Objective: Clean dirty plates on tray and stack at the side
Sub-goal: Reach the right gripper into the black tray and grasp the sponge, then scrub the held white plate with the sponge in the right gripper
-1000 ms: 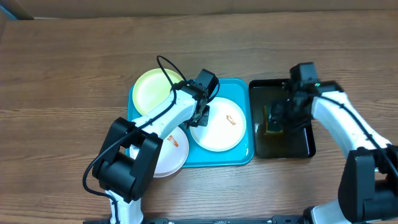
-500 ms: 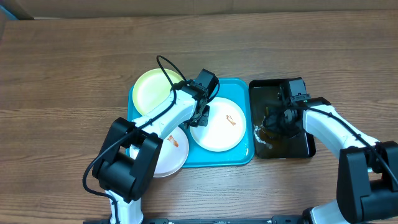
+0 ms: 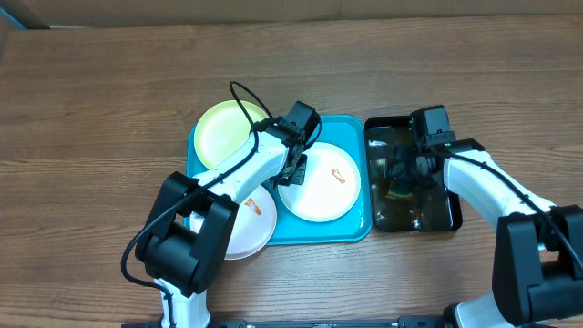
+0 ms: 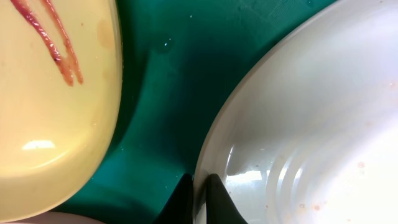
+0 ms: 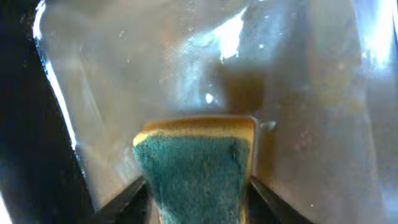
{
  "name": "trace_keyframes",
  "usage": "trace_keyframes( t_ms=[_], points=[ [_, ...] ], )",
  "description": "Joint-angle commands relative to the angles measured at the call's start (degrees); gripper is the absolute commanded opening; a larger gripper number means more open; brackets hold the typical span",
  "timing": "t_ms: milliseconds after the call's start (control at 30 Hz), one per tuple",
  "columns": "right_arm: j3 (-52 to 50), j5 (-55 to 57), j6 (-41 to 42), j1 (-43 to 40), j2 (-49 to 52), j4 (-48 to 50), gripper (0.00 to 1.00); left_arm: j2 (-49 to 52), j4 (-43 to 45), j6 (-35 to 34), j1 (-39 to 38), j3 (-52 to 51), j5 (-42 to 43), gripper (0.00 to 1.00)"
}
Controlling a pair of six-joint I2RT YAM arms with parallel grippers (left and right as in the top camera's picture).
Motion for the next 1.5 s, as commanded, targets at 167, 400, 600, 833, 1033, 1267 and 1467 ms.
trace_keyframes(
  t_ms=[167,400,600,833,1033,1267,1467],
  points=[
    [1.16,0.92,7.13,0.13,2.32,0.02,0.46,1.79,0.09,1.05,0.70,-1.44,-2.01,0.06],
    [1.16,-0.44,7.10,0.13,2.32,-3.67,0.17,1.79,-0.09,-0.07,0.70,-1.44,-1.99,0.11],
    [1.57,-3.80,0.44,0.11,2.12,-4.07,0.04,1.79,-0.11,-0.74,0.70,-1.44,-1.99,0.10],
    [7.80,-4.48,-2.47,0.11,1.86,-11.69,0.04,1.79,-0.04,-0.74,0.70,-1.44,-1.01,0.04],
    [9.49,-4.46,-2.84,0.11,1.86,-14.25,0.04,1.79,0.02,-0.74,0.70,-1.44,0.11,0.04],
    [10.03,-4.61,-2.82,0.11,1.64,-15.67,0.04,1.79,0.24,-0.96,0.70,-1.44,0.20,0.04],
    [15.85,2.91,-2.84,0.13,0.76,-23.93,0.04,1.79,0.96,-1.11,0.72,-1.44,-0.11,0.04]
  ],
)
